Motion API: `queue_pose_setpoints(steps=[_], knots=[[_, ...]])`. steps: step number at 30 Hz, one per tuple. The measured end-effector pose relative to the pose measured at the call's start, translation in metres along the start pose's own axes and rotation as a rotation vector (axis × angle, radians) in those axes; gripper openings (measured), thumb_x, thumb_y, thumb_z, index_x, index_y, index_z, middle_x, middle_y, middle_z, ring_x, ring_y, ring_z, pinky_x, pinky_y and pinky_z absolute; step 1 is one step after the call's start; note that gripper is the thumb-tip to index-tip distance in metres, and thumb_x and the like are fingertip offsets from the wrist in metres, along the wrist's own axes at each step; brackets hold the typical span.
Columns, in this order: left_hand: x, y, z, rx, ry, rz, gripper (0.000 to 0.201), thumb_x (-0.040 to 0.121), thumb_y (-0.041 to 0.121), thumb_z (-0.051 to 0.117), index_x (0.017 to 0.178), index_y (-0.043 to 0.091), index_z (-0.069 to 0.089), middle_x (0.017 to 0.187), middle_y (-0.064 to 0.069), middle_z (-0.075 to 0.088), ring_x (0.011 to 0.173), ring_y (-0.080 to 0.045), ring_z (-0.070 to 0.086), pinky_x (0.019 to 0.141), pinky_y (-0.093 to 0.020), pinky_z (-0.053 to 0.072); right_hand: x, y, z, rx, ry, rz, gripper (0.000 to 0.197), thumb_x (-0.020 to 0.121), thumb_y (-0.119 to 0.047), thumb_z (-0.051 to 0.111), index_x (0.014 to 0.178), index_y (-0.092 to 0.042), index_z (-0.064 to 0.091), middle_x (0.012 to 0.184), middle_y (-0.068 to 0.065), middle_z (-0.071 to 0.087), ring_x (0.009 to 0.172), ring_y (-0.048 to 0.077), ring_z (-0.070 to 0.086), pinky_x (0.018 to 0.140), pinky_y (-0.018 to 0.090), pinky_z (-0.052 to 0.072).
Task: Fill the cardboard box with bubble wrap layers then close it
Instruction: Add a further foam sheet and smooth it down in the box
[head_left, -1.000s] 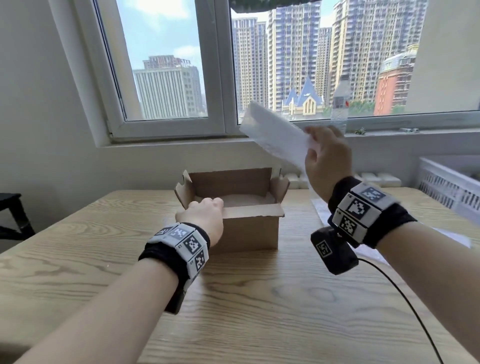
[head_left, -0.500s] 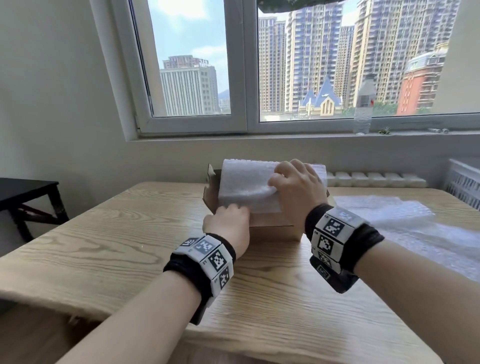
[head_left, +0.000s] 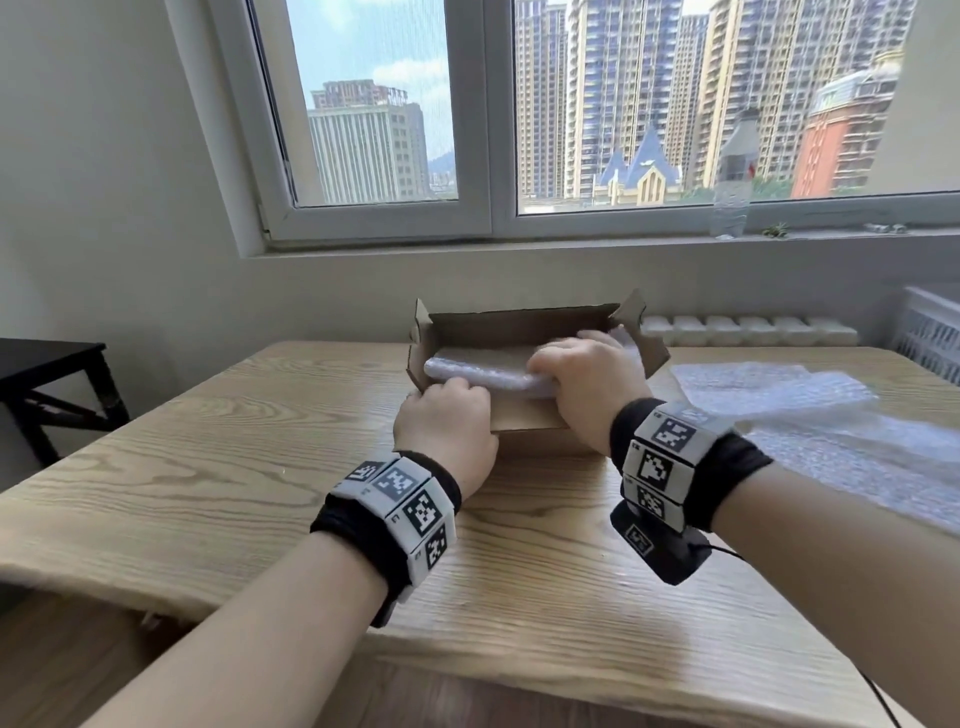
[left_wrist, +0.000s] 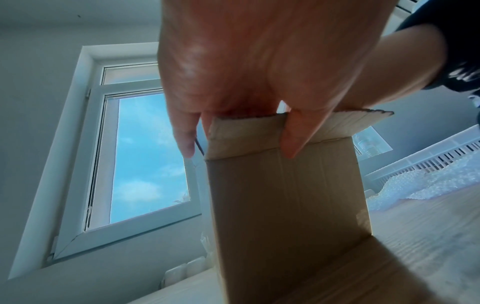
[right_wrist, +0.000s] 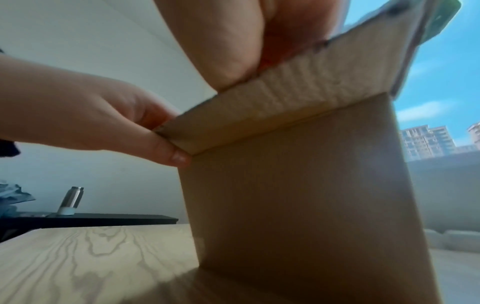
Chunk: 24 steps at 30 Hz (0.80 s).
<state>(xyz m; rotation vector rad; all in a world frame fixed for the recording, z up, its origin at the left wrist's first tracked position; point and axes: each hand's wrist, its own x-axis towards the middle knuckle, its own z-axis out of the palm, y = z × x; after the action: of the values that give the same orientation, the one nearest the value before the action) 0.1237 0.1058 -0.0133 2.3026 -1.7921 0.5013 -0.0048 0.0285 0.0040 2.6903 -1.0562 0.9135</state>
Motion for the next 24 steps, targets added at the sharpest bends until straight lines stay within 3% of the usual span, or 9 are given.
queue_pose_setpoints(steps=[3,5,7,10,12,15,19,21,24], knots=[[-0.002,-0.003,0.000,-0.030,-0.008,0.010,0.027,0.090,0.027,0.047,0.112,0.015,0.056,0.116,-0.006,0.056,0.110,-0.027,0.054,0.087,-0.036,0.043,0.008,-0.005,0.000,-0.147,0.050,0.005,0.023,0.086,-0.016,0.053,0.096,-0.018,0.074,0.112,-0.002,0.063,0.119,0.022,0.044,0.097,0.026,0.013],[-0.005,-0.004,0.002,-0.010,0.002,0.030,0.029,0.088,0.028,0.049,0.113,0.016,0.056,0.118,-0.005,0.055,0.112,-0.026,0.052,0.091,-0.036,0.041,0.004,-0.008,0.005,-0.204,-0.042,0.043,0.024,0.090,-0.017,0.051,0.100,-0.014,0.072,0.116,0.001,0.052,0.118,0.024,0.036,0.096,0.028,0.019],[-0.008,-0.004,0.004,0.038,0.015,0.036,0.032,0.086,0.031,0.051,0.116,0.019,0.055,0.120,-0.003,0.053,0.115,-0.025,0.049,0.098,-0.037,0.036,0.000,-0.010,0.007,-0.197,-0.087,0.075,0.026,0.091,-0.011,0.046,0.102,-0.010,0.069,0.116,0.006,0.047,0.116,0.026,0.038,0.092,0.030,0.034],[-0.011,-0.002,0.001,0.076,0.014,0.010,0.034,0.086,0.035,0.052,0.116,0.021,0.055,0.123,-0.003,0.047,0.121,-0.025,0.042,0.108,-0.044,0.027,0.001,-0.009,0.005,-0.118,-0.150,0.152,0.024,0.090,-0.005,0.045,0.101,-0.006,0.066,0.115,0.010,0.045,0.115,0.029,0.043,0.081,0.031,0.042],[-0.011,0.000,0.000,0.089,0.011,-0.008,0.035,0.086,0.038,0.050,0.116,0.022,0.055,0.125,-0.003,0.045,0.124,-0.025,0.039,0.112,-0.049,0.020,-0.002,-0.008,0.004,-0.053,-0.209,0.171,0.024,0.091,-0.014,0.045,0.106,-0.007,0.063,0.115,0.012,0.049,0.114,0.031,0.046,0.088,0.033,0.045],[-0.009,0.001,-0.002,0.098,0.021,-0.038,0.039,0.087,0.044,0.050,0.119,0.022,0.053,0.127,-0.003,0.044,0.127,-0.025,0.037,0.115,-0.054,0.015,-0.008,-0.006,0.004,-0.090,-0.245,0.147,0.039,0.094,-0.035,0.037,0.112,-0.015,0.064,0.115,0.007,0.057,0.116,0.026,0.044,0.098,0.036,0.041],[-0.008,0.008,-0.007,0.138,-0.038,-0.053,0.061,0.080,0.064,0.048,0.122,0.020,0.052,0.132,-0.004,0.041,0.131,-0.025,0.031,0.115,-0.058,0.010,-0.011,0.000,0.008,-0.070,-0.324,0.152,0.046,0.095,-0.044,0.029,0.119,-0.020,0.059,0.128,0.005,0.050,0.125,0.025,0.037,0.103,0.039,0.037],[-0.011,0.013,-0.010,0.145,-0.033,-0.067,0.069,0.079,0.070,0.043,0.122,0.017,0.053,0.133,-0.006,0.041,0.130,-0.026,0.031,0.114,-0.055,0.013,-0.009,0.002,0.008,-0.084,-0.379,0.162,0.047,0.095,-0.047,0.026,0.126,-0.024,0.052,0.134,0.003,0.050,0.129,0.026,0.037,0.105,0.041,0.034],[-0.014,0.020,-0.018,0.097,0.113,-0.029,0.057,0.088,0.060,0.038,0.118,0.015,0.056,0.128,-0.007,0.045,0.124,-0.026,0.037,0.109,-0.041,0.025,-0.002,0.003,0.006,-0.083,-0.449,0.176,0.048,0.095,-0.050,0.021,0.130,-0.031,0.048,0.139,-0.001,0.049,0.131,0.027,0.037,0.105,0.043,0.031]])
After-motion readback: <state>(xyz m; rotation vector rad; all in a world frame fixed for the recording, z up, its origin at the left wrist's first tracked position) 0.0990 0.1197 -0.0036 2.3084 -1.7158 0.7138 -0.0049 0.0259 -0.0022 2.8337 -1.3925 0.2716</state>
